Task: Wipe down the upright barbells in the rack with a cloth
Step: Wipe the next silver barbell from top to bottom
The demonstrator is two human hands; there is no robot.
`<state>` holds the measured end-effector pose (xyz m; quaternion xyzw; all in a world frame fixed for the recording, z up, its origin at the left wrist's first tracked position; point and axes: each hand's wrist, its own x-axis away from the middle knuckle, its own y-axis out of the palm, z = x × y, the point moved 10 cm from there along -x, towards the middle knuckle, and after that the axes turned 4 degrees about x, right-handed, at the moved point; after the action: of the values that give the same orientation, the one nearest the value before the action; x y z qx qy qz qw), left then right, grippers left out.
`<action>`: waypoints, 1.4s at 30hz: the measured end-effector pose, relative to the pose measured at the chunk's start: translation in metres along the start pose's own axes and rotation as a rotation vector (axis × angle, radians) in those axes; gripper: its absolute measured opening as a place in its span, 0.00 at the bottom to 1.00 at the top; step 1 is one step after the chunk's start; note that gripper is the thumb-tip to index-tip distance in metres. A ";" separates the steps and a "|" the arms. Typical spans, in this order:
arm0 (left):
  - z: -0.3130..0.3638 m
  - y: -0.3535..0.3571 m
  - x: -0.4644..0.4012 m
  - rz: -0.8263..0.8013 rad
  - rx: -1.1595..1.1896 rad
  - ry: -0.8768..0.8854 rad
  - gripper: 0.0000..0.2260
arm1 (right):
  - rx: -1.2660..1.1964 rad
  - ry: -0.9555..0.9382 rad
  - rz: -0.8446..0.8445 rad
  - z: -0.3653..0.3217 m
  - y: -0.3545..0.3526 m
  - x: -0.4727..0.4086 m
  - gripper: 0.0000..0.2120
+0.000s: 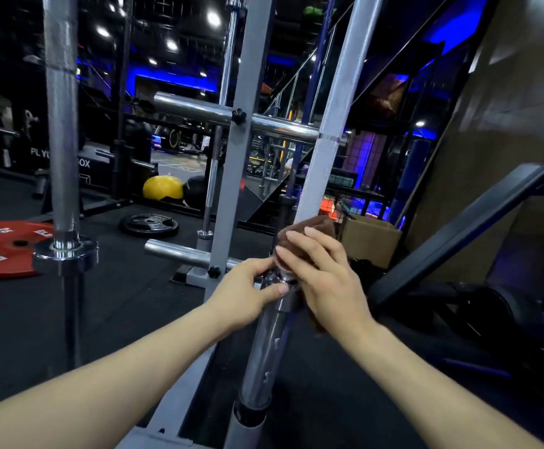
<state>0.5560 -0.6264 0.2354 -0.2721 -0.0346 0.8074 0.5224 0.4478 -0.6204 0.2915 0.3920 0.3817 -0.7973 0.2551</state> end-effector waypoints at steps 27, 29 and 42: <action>-0.025 0.000 -0.001 0.034 0.223 -0.172 0.26 | -0.047 -0.053 -0.061 -0.008 0.005 0.004 0.15; -0.022 0.000 -0.001 0.026 0.190 -0.171 0.24 | -0.079 -0.110 -0.131 -0.009 0.006 0.009 0.15; -0.019 -0.001 -0.001 0.007 0.131 -0.193 0.24 | -0.190 -0.028 -0.151 0.005 0.011 0.018 0.15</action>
<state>0.5668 -0.6314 0.2202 -0.1583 -0.0308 0.8323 0.5304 0.4434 -0.6324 0.2747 0.3252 0.4803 -0.7799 0.2354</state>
